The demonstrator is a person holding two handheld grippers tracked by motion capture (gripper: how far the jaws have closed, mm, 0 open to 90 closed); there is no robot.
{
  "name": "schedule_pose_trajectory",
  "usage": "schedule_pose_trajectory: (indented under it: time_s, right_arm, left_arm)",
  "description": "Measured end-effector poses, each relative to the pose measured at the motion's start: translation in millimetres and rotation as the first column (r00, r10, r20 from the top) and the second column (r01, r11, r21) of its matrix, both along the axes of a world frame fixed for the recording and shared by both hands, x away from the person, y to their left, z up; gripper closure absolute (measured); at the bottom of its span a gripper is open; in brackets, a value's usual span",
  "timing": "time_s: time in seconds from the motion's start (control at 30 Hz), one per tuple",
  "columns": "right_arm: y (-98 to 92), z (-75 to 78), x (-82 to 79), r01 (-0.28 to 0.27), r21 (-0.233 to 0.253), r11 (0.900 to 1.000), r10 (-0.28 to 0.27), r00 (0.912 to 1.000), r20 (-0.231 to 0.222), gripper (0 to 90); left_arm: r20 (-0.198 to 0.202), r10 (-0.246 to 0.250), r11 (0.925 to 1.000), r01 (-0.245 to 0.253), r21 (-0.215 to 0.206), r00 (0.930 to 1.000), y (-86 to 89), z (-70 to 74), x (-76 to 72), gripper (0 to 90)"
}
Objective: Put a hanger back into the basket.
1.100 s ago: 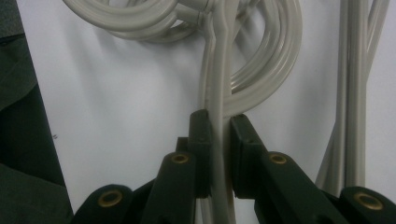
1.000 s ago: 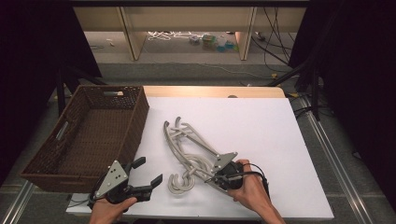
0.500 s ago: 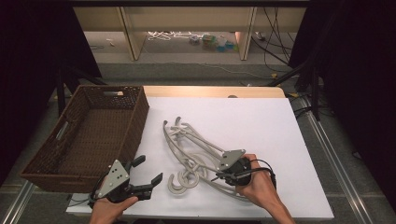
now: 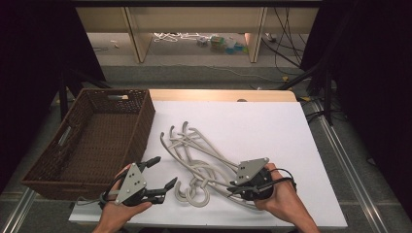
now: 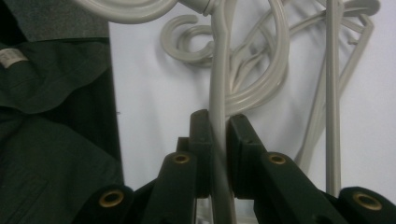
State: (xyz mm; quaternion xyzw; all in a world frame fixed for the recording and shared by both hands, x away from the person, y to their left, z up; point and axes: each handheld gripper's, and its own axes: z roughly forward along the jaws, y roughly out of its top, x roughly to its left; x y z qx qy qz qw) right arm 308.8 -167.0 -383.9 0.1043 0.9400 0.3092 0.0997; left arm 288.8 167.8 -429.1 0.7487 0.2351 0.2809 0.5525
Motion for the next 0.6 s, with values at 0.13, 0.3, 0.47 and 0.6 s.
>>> schedule_pose_trajectory:
  time_s: [0.13, 0.3, 0.47, 0.6]
  right_arm:
    - [2.9, 1.4, -5.5, -0.030, -0.002, 1.000, 0.030, 0.9994, -0.014, 82.0]
    - [5.2, 5.4, -9.7, -0.053, 0.008, 0.999, 0.054, 0.9982, -0.025, 82.0]
    - [6.9, 7.2, -11.4, -0.071, 0.013, 0.997, 0.071, 0.9969, -0.033, 82.0]
    - [8.4, 7.7, -12.4, -0.085, 0.012, 0.996, 0.085, 0.9956, -0.039, 82.1]
  left_arm:
    - [0.030, -0.036, 0.9972, 0.034, 0.067, 0.9989, -7.3, 1.9, -0.4, 22.3]
    - [0.017, -0.101, 0.9872, 0.098, 0.126, 0.9948, -14.8, 2.5, -1.4, 23.7]
    - [0.019, -0.132, 0.9746, 0.126, 0.185, 0.9911, -20.5, 1.9, 0.3, 24.1]
    - [0.035, -0.180, 0.9578, 0.167, 0.234, 0.9831, -25.4, 2.9, 0.2, 27.5]
